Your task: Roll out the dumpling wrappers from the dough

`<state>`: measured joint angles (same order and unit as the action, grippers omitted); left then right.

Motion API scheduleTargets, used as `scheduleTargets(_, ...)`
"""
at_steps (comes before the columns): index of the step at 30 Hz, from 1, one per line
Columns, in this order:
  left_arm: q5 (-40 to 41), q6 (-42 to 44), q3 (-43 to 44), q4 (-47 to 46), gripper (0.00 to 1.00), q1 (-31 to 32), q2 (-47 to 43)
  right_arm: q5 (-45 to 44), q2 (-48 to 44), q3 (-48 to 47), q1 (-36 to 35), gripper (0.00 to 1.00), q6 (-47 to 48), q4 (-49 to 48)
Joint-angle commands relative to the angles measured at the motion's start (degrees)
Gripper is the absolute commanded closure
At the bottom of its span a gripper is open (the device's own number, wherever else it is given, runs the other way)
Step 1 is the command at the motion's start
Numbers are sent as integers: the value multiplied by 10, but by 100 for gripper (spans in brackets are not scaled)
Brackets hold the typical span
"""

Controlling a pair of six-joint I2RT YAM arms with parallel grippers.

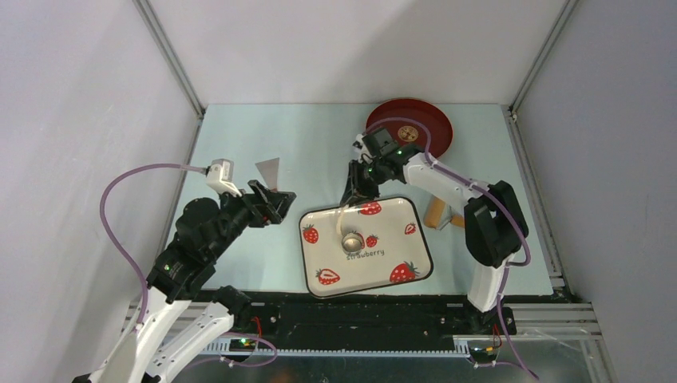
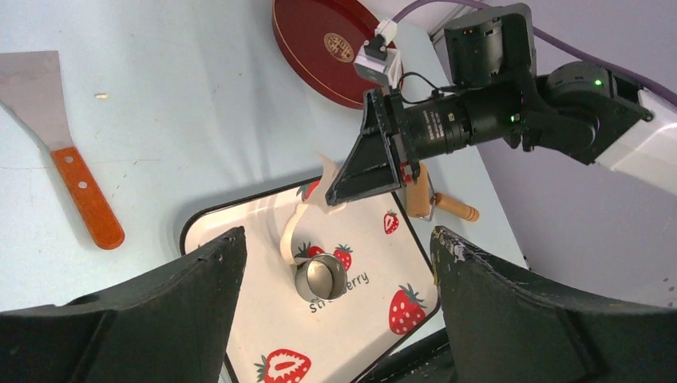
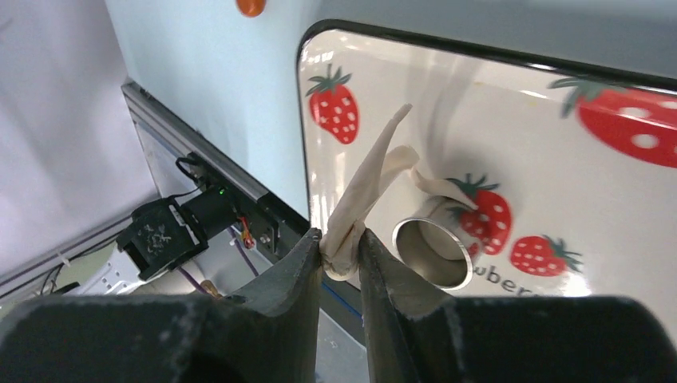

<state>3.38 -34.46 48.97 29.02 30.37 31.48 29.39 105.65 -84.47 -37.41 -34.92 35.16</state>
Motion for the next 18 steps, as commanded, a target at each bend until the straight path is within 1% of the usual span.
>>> scheduleTargets(1, -12, 6, -2, -4, 11, -3, 4, 10, -22, -15, 28, 72, 29, 29)
scheduleTargets(8, -26, 2, -3, -4, 11, -3, 17, 4, -80, 33, 68, 72, 50, 42)
scheduleTargets(13, -29, -4, -10, -5, 10, -3, 25, -9, -125, 53, 85, 72, 64, 71)
scheduleTargets(18, -53, -8, -17, -5, 9, -3, 37, -31, -183, 68, 100, 71, 77, 109)
